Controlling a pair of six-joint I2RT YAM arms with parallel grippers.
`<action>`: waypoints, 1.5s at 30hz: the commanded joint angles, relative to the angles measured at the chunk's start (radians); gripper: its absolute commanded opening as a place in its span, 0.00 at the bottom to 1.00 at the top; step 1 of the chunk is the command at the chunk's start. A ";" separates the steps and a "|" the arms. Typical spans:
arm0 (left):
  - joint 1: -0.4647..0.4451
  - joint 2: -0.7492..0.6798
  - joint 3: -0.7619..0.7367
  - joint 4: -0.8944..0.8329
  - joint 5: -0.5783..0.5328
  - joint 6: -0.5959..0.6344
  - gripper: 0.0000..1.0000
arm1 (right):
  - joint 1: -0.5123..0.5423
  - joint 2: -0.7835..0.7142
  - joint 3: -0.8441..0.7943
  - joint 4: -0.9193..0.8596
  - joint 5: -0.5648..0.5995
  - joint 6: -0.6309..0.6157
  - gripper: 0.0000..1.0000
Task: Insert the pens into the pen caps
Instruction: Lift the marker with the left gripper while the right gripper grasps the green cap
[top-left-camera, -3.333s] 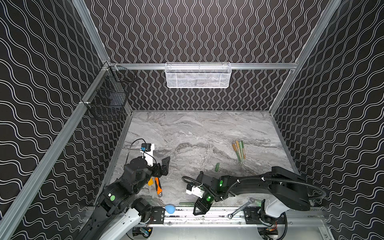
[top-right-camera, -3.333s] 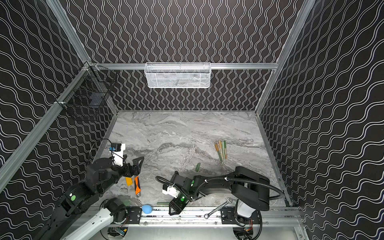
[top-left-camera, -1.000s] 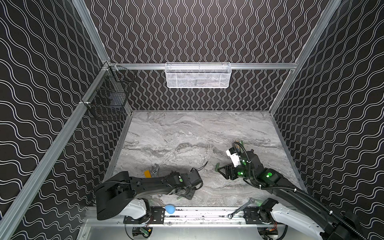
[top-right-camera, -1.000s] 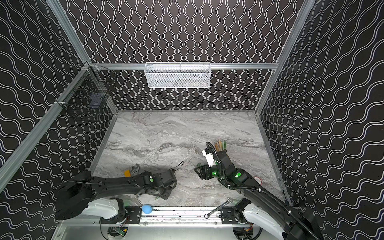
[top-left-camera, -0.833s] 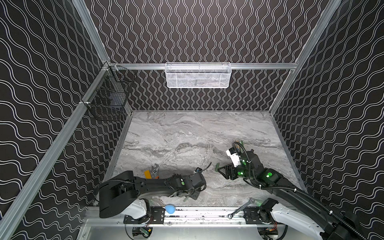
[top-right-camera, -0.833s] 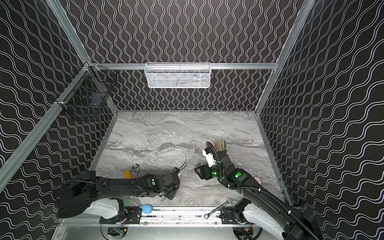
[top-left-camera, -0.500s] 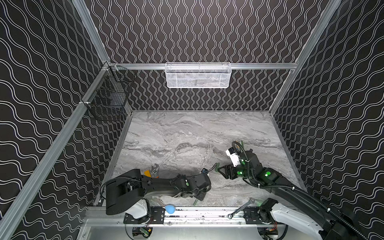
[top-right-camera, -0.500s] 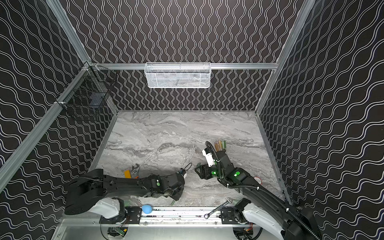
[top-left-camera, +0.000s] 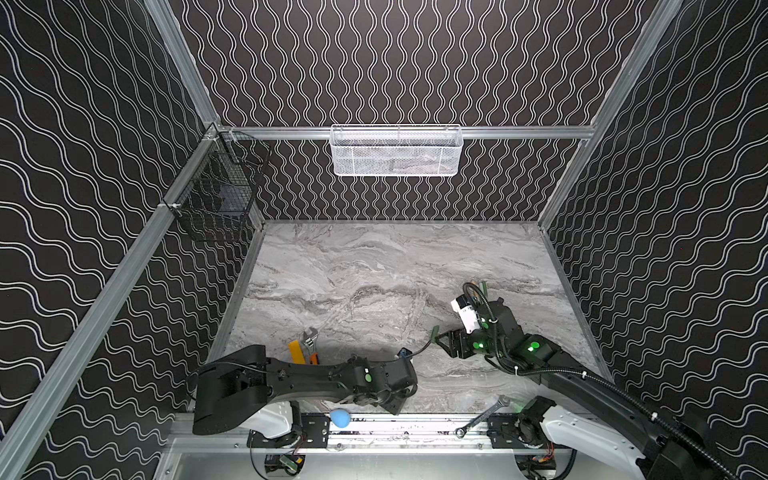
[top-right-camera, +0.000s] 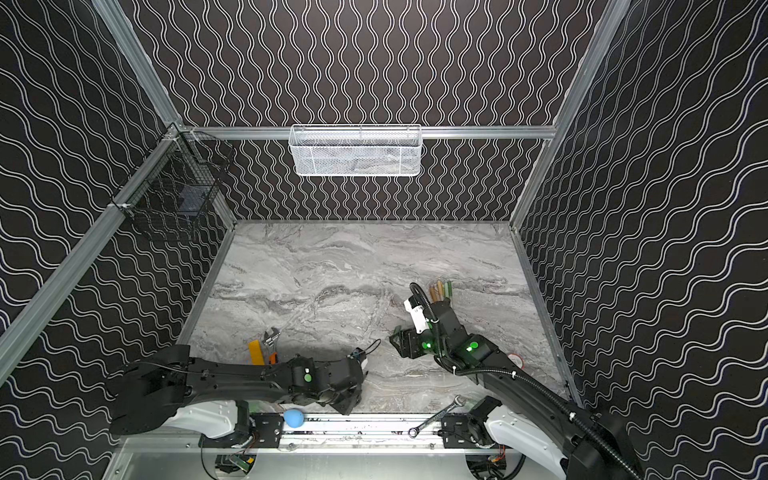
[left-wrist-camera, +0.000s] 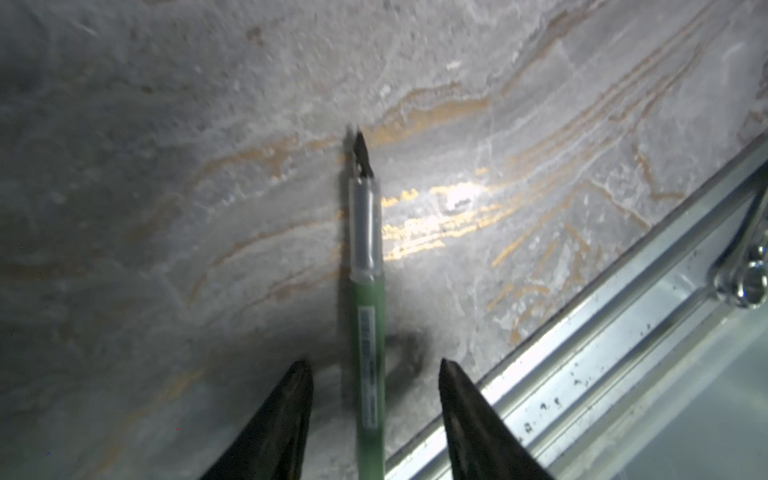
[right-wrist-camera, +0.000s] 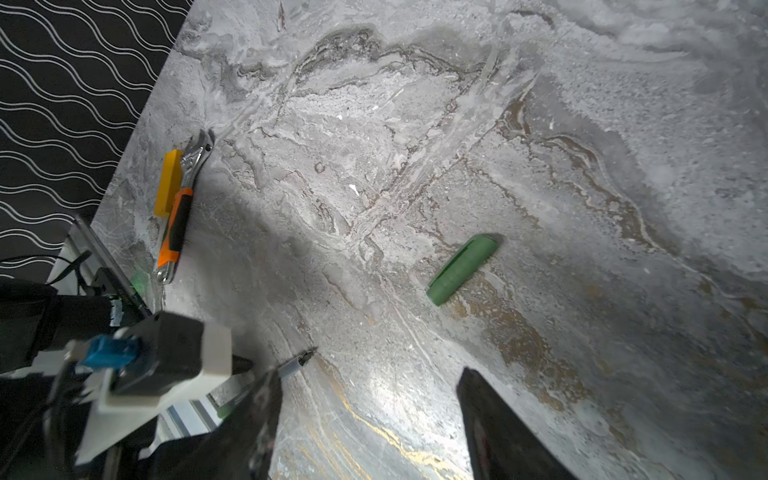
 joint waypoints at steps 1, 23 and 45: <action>-0.035 0.008 -0.019 -0.156 0.053 -0.065 0.48 | -0.009 0.033 0.010 -0.011 0.075 0.045 0.70; -0.044 -0.020 -0.010 -0.115 -0.040 -0.032 0.00 | -0.033 0.416 0.082 0.097 0.079 0.123 0.53; 0.248 -0.557 -0.071 -0.184 -0.113 0.157 0.00 | -0.037 0.639 0.151 0.144 0.062 0.234 0.31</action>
